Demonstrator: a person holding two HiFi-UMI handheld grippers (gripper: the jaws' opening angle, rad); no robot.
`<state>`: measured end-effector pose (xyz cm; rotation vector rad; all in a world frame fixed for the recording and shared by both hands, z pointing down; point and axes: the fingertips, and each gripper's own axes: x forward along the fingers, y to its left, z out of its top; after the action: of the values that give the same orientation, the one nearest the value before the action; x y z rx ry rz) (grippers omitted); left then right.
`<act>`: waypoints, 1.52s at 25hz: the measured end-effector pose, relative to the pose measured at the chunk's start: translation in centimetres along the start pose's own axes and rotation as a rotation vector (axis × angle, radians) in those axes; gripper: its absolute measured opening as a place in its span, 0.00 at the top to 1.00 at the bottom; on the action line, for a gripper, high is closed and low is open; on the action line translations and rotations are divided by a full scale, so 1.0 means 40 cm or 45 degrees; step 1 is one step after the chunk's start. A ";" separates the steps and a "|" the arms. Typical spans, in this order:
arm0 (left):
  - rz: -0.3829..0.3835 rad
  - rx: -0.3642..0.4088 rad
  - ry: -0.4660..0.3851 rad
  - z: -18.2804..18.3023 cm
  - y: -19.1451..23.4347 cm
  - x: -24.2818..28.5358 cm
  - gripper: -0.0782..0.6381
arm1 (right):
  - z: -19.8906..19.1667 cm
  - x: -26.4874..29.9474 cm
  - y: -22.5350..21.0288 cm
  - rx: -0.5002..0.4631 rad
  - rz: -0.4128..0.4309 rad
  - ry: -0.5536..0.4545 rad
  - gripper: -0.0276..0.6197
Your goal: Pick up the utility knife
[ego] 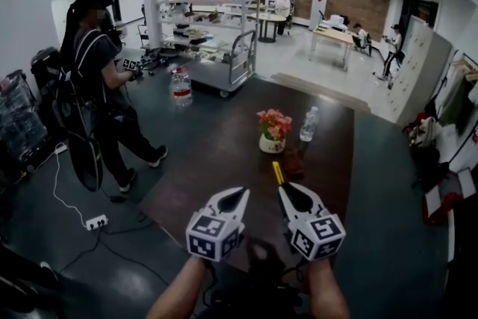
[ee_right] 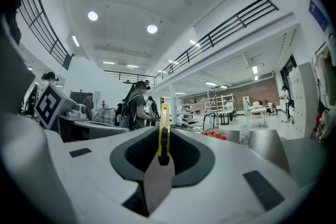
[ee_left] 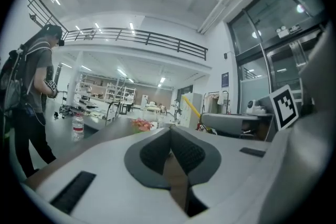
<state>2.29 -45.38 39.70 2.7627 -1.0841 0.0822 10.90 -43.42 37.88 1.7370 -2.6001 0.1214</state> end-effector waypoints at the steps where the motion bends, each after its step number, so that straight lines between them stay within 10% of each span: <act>1: -0.004 0.010 -0.004 0.009 -0.005 -0.004 0.88 | 0.013 -0.005 0.003 -0.004 0.003 -0.021 0.84; 38: -0.022 0.023 -0.003 0.015 -0.024 -0.005 0.88 | 0.034 -0.028 0.019 0.049 0.017 -0.102 0.84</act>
<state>2.80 -44.65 38.94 2.7882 -1.0652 0.0865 10.68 -42.18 36.44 1.7729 -2.6830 0.1047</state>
